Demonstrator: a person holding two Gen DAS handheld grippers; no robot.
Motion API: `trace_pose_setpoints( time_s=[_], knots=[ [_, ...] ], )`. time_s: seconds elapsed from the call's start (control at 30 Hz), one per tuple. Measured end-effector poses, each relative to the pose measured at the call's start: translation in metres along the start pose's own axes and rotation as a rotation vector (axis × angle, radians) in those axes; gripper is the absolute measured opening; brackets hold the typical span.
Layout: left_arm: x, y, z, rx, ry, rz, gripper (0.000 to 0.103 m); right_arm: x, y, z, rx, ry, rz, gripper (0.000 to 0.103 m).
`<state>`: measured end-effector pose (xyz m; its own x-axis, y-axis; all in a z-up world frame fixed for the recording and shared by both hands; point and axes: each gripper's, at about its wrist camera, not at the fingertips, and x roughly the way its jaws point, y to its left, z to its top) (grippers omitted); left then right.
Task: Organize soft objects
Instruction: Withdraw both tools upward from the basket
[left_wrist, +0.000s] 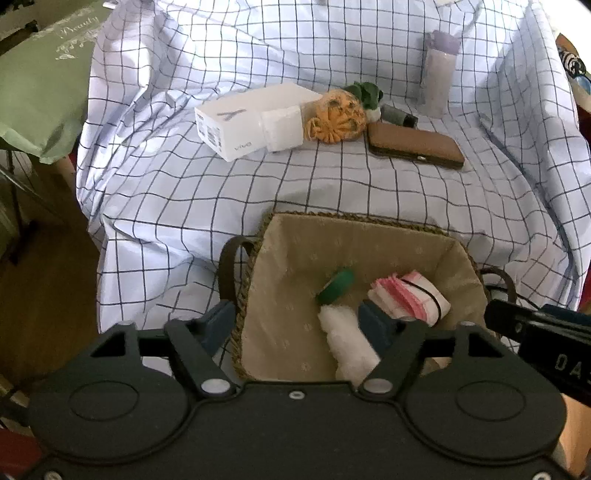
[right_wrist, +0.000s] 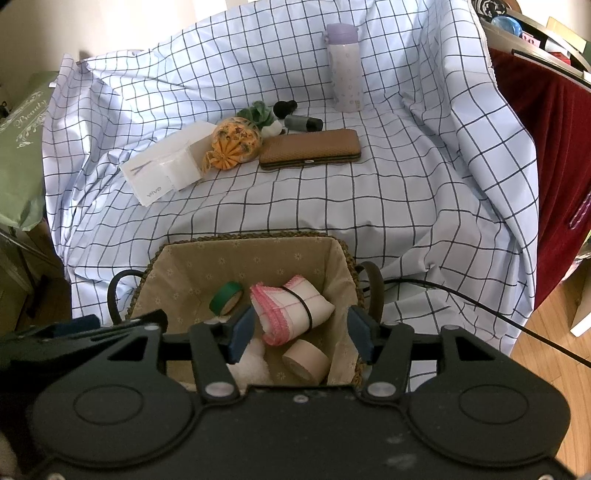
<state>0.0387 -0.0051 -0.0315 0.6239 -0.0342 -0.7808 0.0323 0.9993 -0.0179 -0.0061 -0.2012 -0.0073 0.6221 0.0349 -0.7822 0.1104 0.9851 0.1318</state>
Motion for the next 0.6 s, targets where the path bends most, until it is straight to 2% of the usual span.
trace_pose_setpoints(
  time_s=[0.27,0.6],
  knots=[
    [0.000,-0.002,0.002,0.007,-0.013,0.008,0.079,0.007,-0.003,0.001,0.006,0.021,-0.001,0.062],
    [0.018,-0.005,0.007,0.019,0.046,0.013,0.079,0.025,-0.006,0.009,0.011,0.059,-0.014,0.066]
  ],
)
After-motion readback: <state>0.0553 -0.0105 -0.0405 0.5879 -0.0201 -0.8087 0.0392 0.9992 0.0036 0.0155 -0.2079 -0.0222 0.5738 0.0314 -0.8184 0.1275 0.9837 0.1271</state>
